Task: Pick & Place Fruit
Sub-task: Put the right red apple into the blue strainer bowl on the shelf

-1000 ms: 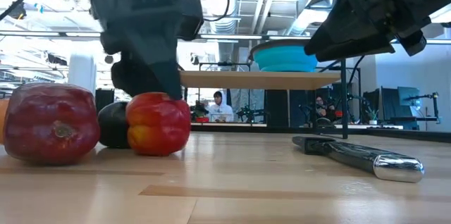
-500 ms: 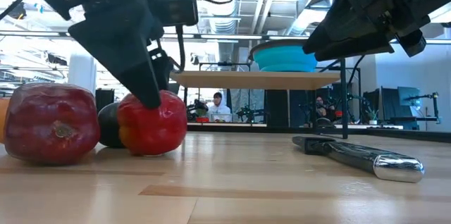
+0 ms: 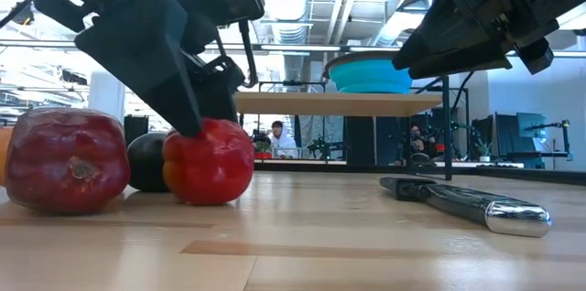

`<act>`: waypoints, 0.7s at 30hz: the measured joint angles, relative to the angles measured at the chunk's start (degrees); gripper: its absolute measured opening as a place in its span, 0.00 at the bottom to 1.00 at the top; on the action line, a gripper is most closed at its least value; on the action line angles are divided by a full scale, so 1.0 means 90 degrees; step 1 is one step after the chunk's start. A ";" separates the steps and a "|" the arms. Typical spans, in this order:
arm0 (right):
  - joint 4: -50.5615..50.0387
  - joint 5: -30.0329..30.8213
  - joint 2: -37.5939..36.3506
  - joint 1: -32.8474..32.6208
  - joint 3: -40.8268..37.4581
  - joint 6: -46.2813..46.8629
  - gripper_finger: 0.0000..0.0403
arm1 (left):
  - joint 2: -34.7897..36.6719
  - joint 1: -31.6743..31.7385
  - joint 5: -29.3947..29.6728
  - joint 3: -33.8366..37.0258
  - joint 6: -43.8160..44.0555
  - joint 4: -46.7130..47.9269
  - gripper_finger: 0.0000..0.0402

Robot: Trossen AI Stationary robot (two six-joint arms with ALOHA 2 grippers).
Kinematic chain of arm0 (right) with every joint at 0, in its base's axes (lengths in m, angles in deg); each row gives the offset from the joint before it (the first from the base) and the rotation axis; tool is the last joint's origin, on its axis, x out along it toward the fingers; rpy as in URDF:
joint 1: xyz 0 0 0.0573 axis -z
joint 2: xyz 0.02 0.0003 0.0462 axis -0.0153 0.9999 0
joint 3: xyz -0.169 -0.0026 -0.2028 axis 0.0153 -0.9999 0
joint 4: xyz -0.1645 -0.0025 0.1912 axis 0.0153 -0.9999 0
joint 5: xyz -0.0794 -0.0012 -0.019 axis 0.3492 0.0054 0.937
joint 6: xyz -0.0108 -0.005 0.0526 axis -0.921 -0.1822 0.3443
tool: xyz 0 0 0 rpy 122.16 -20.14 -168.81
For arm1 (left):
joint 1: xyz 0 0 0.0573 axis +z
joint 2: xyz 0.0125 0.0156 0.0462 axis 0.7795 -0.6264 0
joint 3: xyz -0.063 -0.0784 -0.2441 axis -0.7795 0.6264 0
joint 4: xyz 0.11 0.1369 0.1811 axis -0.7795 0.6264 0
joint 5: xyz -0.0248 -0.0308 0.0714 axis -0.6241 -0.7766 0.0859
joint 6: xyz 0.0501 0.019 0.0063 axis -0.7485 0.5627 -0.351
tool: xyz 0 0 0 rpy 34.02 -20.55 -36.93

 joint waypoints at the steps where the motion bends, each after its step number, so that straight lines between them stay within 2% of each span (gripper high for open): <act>1: 0.0018 -0.0002 0.0000 0.0000 0.0000 0.0000 0.32 | 0.0000 0.0023 -0.0025 0.0000 -0.0058 -0.0001 0.85; 5: 0.0105 -0.0002 0.0000 0.0000 0.0000 0.0000 0.32 | 0.0000 0.0082 -0.0059 0.0000 -0.0436 -0.0027 0.91; 9: 0.0118 -0.0002 0.0000 0.0000 0.0000 0.0000 0.32 | -0.0027 0.0079 -0.0463 -0.0001 -0.0987 -0.0079 0.93; 14: 0.0138 -0.0002 0.0000 0.0000 0.0000 0.0000 0.32 | -0.0192 0.0075 -0.0567 -0.0002 -0.0961 -0.0106 0.92; 21: 0.0142 -0.0019 0.0000 0.0000 0.0000 0.0000 0.32 | -0.0212 0.0077 -0.0185 -0.0002 -0.0537 -0.0090 0.89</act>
